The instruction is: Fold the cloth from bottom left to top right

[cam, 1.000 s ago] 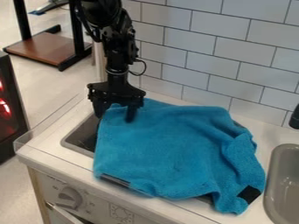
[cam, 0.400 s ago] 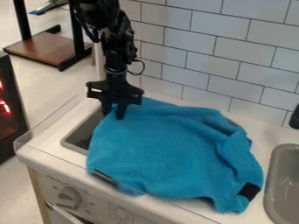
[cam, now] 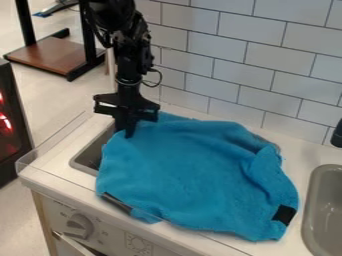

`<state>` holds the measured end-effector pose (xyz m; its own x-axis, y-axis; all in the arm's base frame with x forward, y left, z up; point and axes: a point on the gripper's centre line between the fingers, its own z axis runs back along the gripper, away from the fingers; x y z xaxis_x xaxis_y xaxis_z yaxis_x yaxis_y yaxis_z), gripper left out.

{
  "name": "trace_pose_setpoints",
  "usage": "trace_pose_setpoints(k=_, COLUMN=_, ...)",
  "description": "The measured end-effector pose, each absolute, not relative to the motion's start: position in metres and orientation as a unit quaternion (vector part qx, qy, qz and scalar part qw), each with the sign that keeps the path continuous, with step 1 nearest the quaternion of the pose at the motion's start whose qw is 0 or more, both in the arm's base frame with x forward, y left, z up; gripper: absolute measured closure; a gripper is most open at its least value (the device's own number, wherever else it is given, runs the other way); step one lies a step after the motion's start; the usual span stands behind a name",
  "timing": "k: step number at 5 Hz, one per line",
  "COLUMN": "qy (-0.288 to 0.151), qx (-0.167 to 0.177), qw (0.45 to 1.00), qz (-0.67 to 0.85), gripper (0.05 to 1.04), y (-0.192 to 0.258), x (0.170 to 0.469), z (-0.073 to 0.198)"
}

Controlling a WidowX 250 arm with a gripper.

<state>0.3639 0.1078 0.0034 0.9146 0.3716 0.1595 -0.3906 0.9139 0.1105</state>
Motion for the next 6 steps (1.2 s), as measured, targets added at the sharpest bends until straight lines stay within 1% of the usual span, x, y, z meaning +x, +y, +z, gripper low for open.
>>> trace_pose_setpoints(k=1, qy=-0.086, qx=0.052, qw=0.978, qz=0.182, gripper=1.034, y=0.1, x=0.366, z=0.025)
trace_pose_setpoints(k=2, qy=-0.105, qx=0.036, qw=0.983, qz=0.148, gripper=1.034, y=0.083, x=0.363, z=0.045)
trace_pose_setpoints(k=3, qy=-0.135, qx=0.013, qw=0.985, qz=0.102, gripper=1.034, y=0.055, x=0.359, z=0.07)
trace_pose_setpoints(k=4, qy=-0.139, qx=-0.009, qw=0.989, qz=0.042, gripper=1.034, y=0.019, x=0.353, z=0.072)
trace_pose_setpoints(k=5, qy=-0.125, qx=-0.031, qw=0.991, qz=-0.019, gripper=1.034, y=-0.018, x=0.342, z=0.067)
trace_pose_setpoints(k=6, qy=-0.11, qx=-0.035, qw=0.991, qz=-0.07, gripper=1.034, y=-0.04, x=0.329, z=0.056)
